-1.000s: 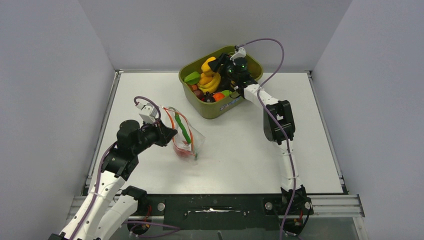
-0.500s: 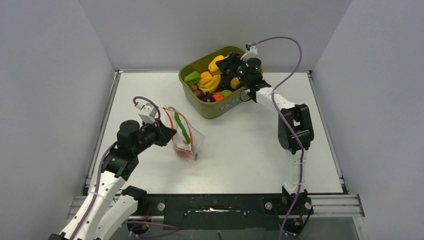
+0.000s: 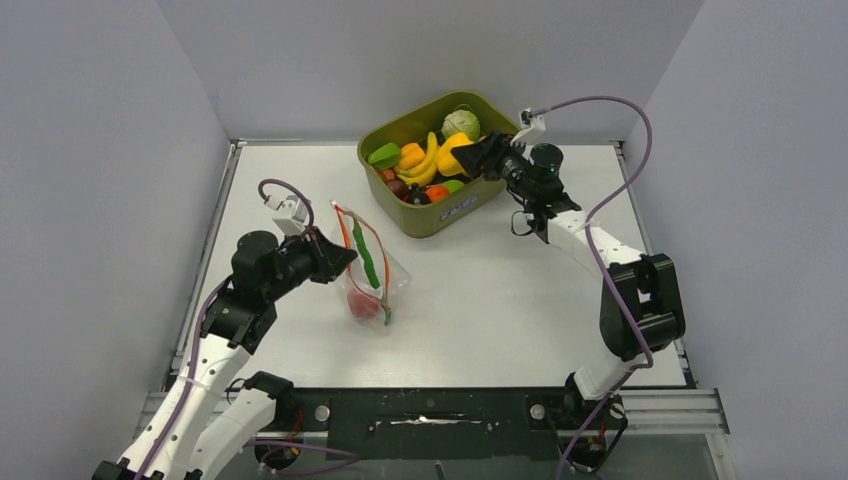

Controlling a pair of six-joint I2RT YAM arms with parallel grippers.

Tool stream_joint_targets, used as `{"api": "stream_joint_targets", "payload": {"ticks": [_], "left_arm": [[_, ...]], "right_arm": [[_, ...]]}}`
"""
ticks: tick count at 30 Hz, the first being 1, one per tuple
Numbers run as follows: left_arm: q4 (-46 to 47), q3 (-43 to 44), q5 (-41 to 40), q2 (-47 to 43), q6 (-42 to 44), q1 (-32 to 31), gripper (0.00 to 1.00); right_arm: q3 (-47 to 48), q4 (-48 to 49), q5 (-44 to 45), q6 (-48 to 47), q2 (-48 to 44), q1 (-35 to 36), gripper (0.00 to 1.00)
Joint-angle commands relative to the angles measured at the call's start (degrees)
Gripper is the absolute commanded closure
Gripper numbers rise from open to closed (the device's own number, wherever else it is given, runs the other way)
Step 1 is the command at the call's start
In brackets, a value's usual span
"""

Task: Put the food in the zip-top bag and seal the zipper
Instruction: Place the fake vegetable in the zipper food storage bag.

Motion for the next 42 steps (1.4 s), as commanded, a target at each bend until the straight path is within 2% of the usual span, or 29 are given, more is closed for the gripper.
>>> {"api": "stream_joint_targets", "payload": {"ticks": [1, 7, 19, 34, 42], "left_arm": [[7.1, 3.6, 4.2, 1.1, -4.4, -0.1, 1.00], [13.1, 3.2, 6.6, 4.2, -7.7, 0.0, 1.00], [9.7, -0.3, 1.9, 7.9, -6.4, 0.0, 1.00], [8.6, 1.6, 1.5, 7.3, -4.6, 0.0, 1.00], [9.0, 0.5, 2.1, 7.5, -5.1, 0.0, 1.00]], "right_arm": [[-4.5, 4.8, -2.2, -1.9, -8.3, 0.8, 0.72], [-10.6, 1.1, 0.7, -6.3, -17.5, 4.5, 0.72], [-14.6, -7.8, 12.9, -16.7, -27.0, 20.3, 0.71], [-10.3, -9.8, 20.9, -20.2, -23.6, 35.1, 0.70], [-9.4, -11.0, 25.0, -23.1, -23.3, 38.4, 0.69]]}}
